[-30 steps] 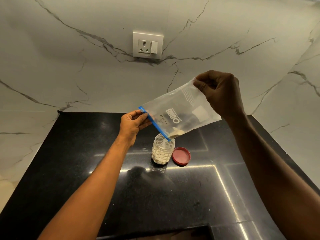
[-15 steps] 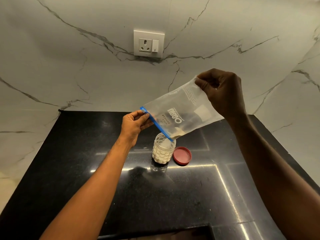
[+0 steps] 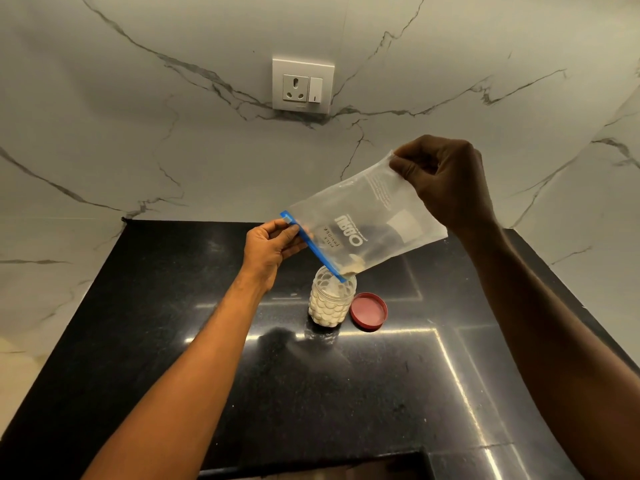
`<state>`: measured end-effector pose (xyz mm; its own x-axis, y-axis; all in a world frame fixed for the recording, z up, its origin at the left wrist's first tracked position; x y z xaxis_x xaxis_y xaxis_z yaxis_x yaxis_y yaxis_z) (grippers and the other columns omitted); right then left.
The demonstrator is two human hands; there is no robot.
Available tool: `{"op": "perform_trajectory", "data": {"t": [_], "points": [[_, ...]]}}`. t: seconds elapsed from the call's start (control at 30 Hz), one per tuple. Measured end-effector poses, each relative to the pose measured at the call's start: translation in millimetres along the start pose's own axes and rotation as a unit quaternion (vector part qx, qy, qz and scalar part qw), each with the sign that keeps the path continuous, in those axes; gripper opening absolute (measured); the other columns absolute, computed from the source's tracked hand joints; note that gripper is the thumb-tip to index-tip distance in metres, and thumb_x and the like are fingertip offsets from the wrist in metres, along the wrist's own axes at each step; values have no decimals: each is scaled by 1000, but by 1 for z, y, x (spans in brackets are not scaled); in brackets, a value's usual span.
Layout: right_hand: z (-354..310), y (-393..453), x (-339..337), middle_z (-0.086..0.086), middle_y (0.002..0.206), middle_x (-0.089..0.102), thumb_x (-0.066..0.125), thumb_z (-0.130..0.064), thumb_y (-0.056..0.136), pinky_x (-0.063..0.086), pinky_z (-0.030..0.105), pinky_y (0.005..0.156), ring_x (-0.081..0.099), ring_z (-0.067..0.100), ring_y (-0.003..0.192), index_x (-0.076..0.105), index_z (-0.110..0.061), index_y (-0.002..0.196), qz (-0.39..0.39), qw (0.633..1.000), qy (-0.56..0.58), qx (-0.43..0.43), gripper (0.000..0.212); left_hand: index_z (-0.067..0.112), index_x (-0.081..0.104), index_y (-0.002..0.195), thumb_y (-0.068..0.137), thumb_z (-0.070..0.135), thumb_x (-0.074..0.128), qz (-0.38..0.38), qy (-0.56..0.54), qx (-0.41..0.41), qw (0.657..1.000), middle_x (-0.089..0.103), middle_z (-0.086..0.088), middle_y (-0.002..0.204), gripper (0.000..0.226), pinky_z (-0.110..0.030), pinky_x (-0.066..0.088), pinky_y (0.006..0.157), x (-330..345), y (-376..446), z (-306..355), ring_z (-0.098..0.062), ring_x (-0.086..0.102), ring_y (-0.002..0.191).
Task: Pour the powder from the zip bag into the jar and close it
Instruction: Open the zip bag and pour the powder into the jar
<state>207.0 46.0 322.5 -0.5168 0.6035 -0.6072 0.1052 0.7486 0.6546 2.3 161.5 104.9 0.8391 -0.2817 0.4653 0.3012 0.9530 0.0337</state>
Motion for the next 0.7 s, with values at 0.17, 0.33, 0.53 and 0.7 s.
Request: {"op": "perform_trajectory", "data": {"t": [0.17, 0.33, 0.53, 0.7], "points": [[-3, 1, 1, -5, 86, 69, 70, -21, 89, 46, 1, 67, 60, -10, 72, 74, -8, 99, -3, 1000, -3, -6, 17, 7, 69, 108, 96, 4, 60, -7, 3, -3, 1000, 78, -8, 102, 16, -33, 62, 79, -1, 1, -2, -29, 75, 100], [-5, 2, -2, -4, 85, 69, 70, -20, 89, 46, 2, 67, 61, -4, 71, 74, -8, 98, 15, 1000, -2, -4, 15, 7, 70, 108, 95, 4, 61, -11, 6, -5, 1000, 77, -11, 104, 16, -36, 62, 82, -2, 2, -3, -31, 74, 101], [-11, 3, 2, -4, 86, 69, 71, -20, 89, 47, 2, 68, 63, 1, 73, 74, -7, 98, 9, 1000, -6, -9, 16, 5, 69, 109, 95, 4, 62, 2, 1, -3, 1000, 76, -13, 106, 16, -35, 63, 81, -5, 3, -2, -32, 74, 101], [-15, 4, 6, -4, 85, 69, 71, -20, 88, 45, 0, 68, 62, 1, 72, 74, -6, 98, 4, 1000, -7, -10, 17, 5, 69, 110, 95, 4, 61, 8, 2, -5, 1000, 77, -12, 105, 16, -37, 63, 82, -8, 4, -3, -31, 74, 101]]}}
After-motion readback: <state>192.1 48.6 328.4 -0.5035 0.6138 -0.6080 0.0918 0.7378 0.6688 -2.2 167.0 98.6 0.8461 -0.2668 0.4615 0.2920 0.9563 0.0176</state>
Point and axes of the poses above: each hand's wrist, its own y-axis towards the middle knuckle, its own x-axis out of the palm, z = x × y, the point moved 6 cm from there along y, towards the middle knuckle
